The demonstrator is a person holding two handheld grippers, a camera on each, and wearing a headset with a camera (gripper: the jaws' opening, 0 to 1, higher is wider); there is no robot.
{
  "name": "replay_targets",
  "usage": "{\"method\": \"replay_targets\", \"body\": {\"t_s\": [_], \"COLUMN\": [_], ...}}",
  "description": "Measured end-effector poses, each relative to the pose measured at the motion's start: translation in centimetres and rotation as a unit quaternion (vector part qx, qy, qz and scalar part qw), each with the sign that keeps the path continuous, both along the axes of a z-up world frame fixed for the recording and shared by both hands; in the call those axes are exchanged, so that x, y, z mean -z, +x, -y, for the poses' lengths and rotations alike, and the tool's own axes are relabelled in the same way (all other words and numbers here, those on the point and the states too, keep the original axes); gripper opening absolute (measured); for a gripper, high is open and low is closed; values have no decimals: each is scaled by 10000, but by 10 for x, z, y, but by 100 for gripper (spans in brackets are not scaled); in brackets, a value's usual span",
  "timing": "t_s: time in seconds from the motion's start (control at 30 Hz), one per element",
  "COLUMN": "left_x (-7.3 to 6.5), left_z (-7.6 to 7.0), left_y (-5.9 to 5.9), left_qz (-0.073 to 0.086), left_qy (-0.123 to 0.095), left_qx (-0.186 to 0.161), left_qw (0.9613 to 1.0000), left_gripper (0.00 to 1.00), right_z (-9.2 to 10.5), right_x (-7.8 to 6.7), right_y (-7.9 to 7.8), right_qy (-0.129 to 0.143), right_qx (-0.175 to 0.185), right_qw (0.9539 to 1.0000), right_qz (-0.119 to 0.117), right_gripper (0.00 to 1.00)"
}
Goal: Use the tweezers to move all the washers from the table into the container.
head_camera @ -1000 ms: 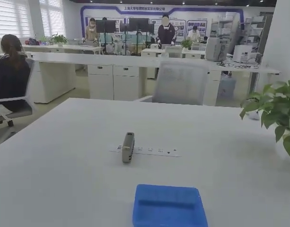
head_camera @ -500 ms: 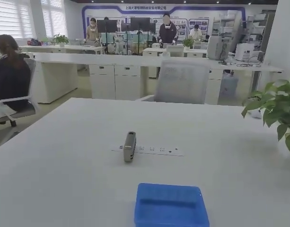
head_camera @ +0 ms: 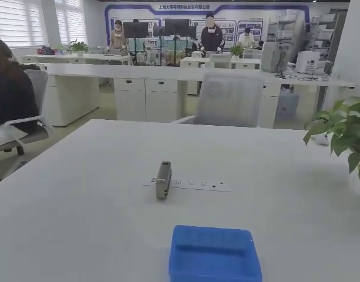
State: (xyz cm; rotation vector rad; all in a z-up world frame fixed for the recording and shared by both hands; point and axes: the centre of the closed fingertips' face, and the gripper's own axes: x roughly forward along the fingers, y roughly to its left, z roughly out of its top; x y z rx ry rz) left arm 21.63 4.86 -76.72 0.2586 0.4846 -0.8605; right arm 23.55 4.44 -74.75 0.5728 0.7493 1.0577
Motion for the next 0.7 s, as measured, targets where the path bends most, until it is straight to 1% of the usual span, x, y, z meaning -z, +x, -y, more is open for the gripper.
{"method": "replay_targets", "body": {"t_s": [0.03,0.07,0.1,0.13,0.17,0.2,0.23,0.27,0.3,0.33,0.43,0.5,0.53,0.57,0.63,0.67,0.7], "left_x": [5,5,8,9,9,10,10,10,10,11,13,16,19,21,21,20,18], "left_z": [1,4,5,6,5,5,3,1,0,-2,-9,-13,-17,-19,-23,-25,-27], "left_y": [-2,-2,-3,-3,-3,-2,-1,0,0,0,1,1,-1,-2,-3,-2,-1], "left_qz": [-4,26,-64,-108,-171,-233,-256,-287,-305,-333,-425,-494,-543,-575,-594,-576,-558], "left_qy": [164,149,161,145,98,74,73,66,64,64,141,200,272,317,324,313,302], "left_qx": [49,82,103,91,48,9,-11,-30,-31,-31,-47,-34,-6,16,-4,-50,-95], "left_qw": [9999,9999,9998,9998,9998,9997,9996,9996,9995,9994,9990,9986,9982,9978,9977,9978,9979], "left_gripper": [3,3,4,4,4,4,4,5,6,7,12,9,8,8,10,12,11], "right_z": [-4,-5,-6,-7,-8,-9,-10,-13,-15,-16,-18,-18,-18,-19,-21,-22,-22], "right_x": [-5,-4,-1,1,4,5,5,3,3,3,7,11,13,14,15,17,19], "right_y": [-2,-3,-3,-2,-7,-8,-8,-10,-12,-13,-15,-14,-15,-15,-15,-16,-17], "right_qy": [39,-73,-330,-516,-764,-872,-920,-911,-899,-917,-1070,-1283,-1399,-1432,-1459,-1502,-1568], "right_qx": [-61,-156,-284,-360,-535,-603,-644,-718,-714,-740,-940,-1064,-1144,-1173,-1236,-1324,-1408], "right_qw": [10000,9998,9985,9965,9932,9912,9896,9882,9885,9876,9819,9748,9708,9697,9670,9642,9609], "right_qz": [-33,85,347,542,690,792,895,998,987,1036,1249,1481,1575,1594,1681,1741,1795], "right_gripper": [4,2,2,2,2,1,2,1,2,2,2,2,2,2,1,1,1]}}
